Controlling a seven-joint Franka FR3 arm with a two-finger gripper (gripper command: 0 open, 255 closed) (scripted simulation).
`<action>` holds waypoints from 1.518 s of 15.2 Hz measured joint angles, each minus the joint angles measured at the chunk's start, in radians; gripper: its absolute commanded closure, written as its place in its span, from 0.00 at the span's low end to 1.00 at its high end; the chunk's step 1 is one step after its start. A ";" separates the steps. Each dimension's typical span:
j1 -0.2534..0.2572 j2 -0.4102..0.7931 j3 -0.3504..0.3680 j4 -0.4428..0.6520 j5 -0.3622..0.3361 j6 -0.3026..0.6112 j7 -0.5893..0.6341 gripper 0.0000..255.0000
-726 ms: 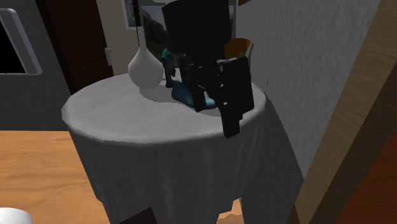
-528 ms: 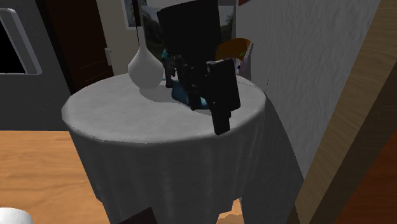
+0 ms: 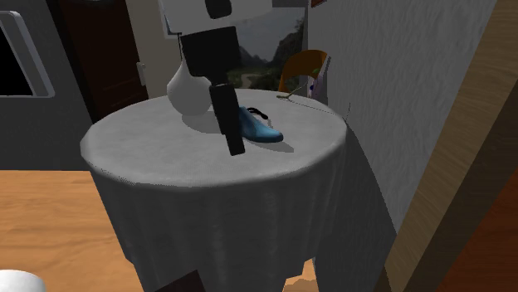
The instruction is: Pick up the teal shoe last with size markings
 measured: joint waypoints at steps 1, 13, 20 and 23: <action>-0.007 0.019 0.030 0.017 0.013 0.002 0.048 0.00; -0.154 0.327 0.421 0.280 0.064 0.049 0.663 0.00; -0.276 0.712 0.730 0.555 -0.163 0.044 1.124 0.00; -0.205 0.947 0.787 0.710 -0.360 -0.017 1.350 0.00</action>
